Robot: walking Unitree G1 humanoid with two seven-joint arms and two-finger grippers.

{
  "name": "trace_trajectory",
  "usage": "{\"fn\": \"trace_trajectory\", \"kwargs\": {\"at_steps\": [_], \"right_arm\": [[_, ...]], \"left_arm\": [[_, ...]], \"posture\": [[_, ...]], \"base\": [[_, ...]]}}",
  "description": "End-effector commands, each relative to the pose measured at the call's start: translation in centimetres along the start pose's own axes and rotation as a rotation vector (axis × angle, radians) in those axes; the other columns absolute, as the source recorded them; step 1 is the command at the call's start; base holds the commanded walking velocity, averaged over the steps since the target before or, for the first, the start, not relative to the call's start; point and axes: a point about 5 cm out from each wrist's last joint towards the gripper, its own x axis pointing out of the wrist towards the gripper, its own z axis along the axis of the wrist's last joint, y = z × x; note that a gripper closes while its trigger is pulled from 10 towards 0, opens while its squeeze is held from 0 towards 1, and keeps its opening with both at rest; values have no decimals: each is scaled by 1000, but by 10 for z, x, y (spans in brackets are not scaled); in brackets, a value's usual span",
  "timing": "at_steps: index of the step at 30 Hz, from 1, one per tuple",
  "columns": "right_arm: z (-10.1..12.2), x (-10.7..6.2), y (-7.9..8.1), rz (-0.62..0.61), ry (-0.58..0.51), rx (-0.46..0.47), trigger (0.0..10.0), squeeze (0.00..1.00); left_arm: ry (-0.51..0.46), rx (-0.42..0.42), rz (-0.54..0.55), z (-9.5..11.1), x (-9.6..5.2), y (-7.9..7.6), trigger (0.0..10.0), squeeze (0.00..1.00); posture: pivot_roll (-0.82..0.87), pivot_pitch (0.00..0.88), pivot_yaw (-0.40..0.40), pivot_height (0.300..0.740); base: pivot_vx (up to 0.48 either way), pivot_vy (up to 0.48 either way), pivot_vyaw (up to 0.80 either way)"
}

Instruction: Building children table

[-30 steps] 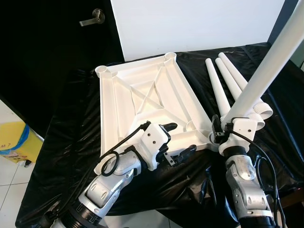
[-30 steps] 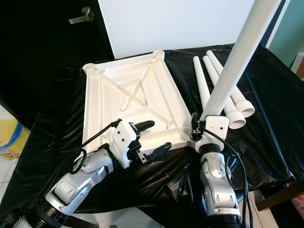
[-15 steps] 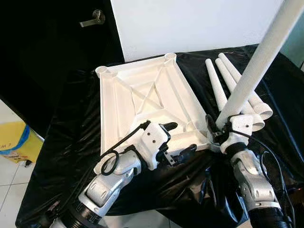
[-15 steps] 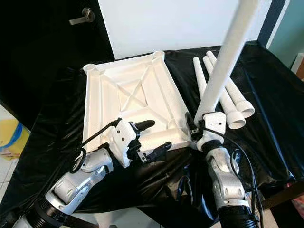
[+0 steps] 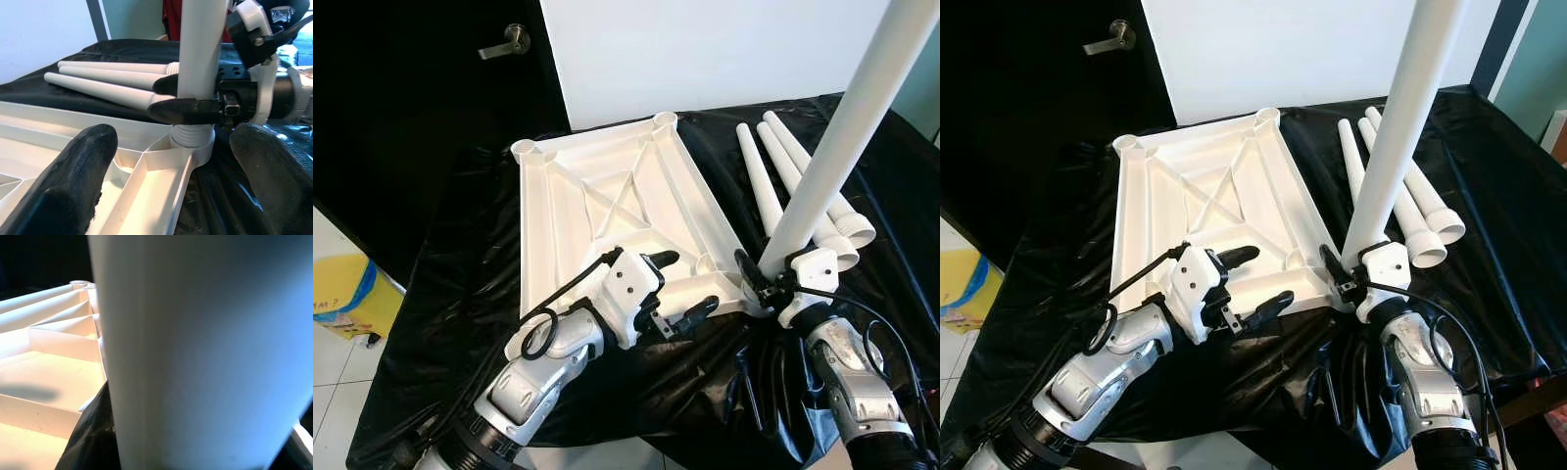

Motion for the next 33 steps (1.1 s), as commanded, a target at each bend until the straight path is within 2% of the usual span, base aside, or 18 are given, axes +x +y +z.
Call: {"fn": "trace_trajectory", "kwargs": {"at_steps": [1,9,10,12,13,15,21,22,24,25,26,28,29,31,33], "right_arm": [[-30,-11,2,8,154,73,10000,0],[-33,-6,3,-37,197,110,10000,0],[-32,-3,6,-61,203,150,10000,0],[-32,-3,6,-61,203,150,10000,0],[-33,0,11,-75,216,188,10000,0],[-33,3,13,-71,230,202,10000,0],[-33,4,13,-78,233,190,10000,0],[-34,4,13,-130,244,189,10000,0],[-34,4,13,-130,244,189,10000,0],[-34,4,14,-198,242,198,10000,0],[-34,4,14,-198,242,198,10000,0],[-33,4,20,-380,223,211,10000,0],[-33,4,20,-380,223,211,10000,0],[-30,4,29,-510,198,218,10000,0],[-29,4,33,-551,190,221,10000,0]], "left_arm": [[10,9,-177,-2,-1,-6,10000,0],[9,8,-174,-1,-1,-6,10000,0],[8,6,-171,-2,-1,-7,10000,0],[8,6,-171,-2,-1,-7,10000,0],[8,4,-168,-2,-1,-7,10000,0],[8,5,-166,-2,-2,-7,10000,0],[8,6,-165,-2,-2,-6,10000,0],[8,8,-163,-2,-2,-6,10000,0],[8,8,-163,-2,-2,-6,10000,0],[8,8,-162,-2,-2,-6,10000,0],[8,8,-162,-2,-2,-6,10000,0],[6,6,-161,-2,-2,-7,10000,0],[6,6,-161,-2,-2,-7,10000,0],[5,5,-159,-1,-2,-8,10000,0],[4,5,-158,-1,-2,-8,10000,0]], "posture": [[-175,66,95,740],[-173,66,90,740],[-168,66,84,740],[-168,66,84,740],[-165,66,84,740],[-165,66,84,740],[-164,65,83,740],[-163,65,82,740],[-163,65,82,740],[-163,66,80,740],[-163,66,80,740],[-160,67,73,740],[-160,67,73,740],[-157,66,69,740],[-157,66,69,740]], "base": [[0,0,0],[0,0,0],[0,0,0],[0,0,0],[0,0,0],[0,0,0],[0,0,0],[0,0,0],[0,0,0],[0,0,0],[0,0,0],[0,0,0],[0,0,0],[0,0,0],[0,0,0]]}}
